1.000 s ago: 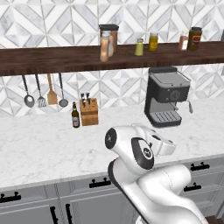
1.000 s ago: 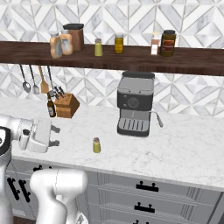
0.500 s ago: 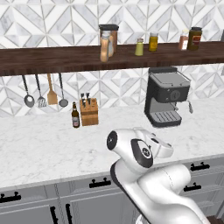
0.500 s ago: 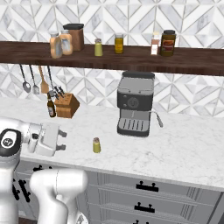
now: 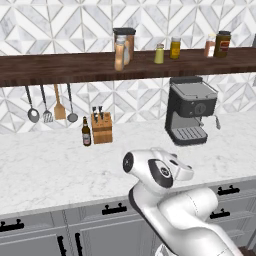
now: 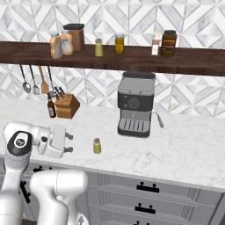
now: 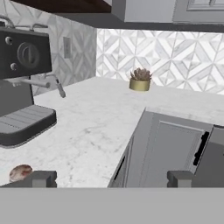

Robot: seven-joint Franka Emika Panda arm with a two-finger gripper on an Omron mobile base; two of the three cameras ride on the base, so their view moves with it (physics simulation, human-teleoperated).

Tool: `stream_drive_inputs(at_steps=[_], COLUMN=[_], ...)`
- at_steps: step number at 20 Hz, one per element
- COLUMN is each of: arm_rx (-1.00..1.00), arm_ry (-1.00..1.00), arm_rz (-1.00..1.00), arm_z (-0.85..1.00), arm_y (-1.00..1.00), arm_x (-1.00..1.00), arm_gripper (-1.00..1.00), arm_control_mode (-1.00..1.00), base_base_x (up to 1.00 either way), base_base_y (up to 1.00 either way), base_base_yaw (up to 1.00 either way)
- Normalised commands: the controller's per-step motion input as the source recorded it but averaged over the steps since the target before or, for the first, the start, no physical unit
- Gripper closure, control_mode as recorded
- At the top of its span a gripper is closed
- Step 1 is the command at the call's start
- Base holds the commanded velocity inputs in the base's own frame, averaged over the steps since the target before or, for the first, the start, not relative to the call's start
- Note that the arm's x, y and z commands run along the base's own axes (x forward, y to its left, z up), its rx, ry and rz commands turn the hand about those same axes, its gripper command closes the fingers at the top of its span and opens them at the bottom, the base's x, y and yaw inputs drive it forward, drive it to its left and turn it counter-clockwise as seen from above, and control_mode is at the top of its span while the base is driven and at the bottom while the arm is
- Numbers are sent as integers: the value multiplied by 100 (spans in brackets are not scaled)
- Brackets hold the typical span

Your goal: Put the shaker and condiment bottle from the counter next to their counterparts in the cabinet.

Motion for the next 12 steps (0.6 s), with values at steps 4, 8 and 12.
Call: stream_drive_inputs(at_steps=[4, 8, 12], arm_rx=[0, 0, -1], arm_ry=[0, 0, 1], arm_rz=[-2, -2, -1], arm_z=[-33, -7, -15], arm_y=[0, 0, 0], arm_x=[42, 49, 46], arm_gripper=[-100, -100, -100], arm_control_mode=[-100, -100, -100], base_base_x=[0, 0, 0], base_base_y=[0, 0, 0], base_base_yaw=[0, 0, 0])
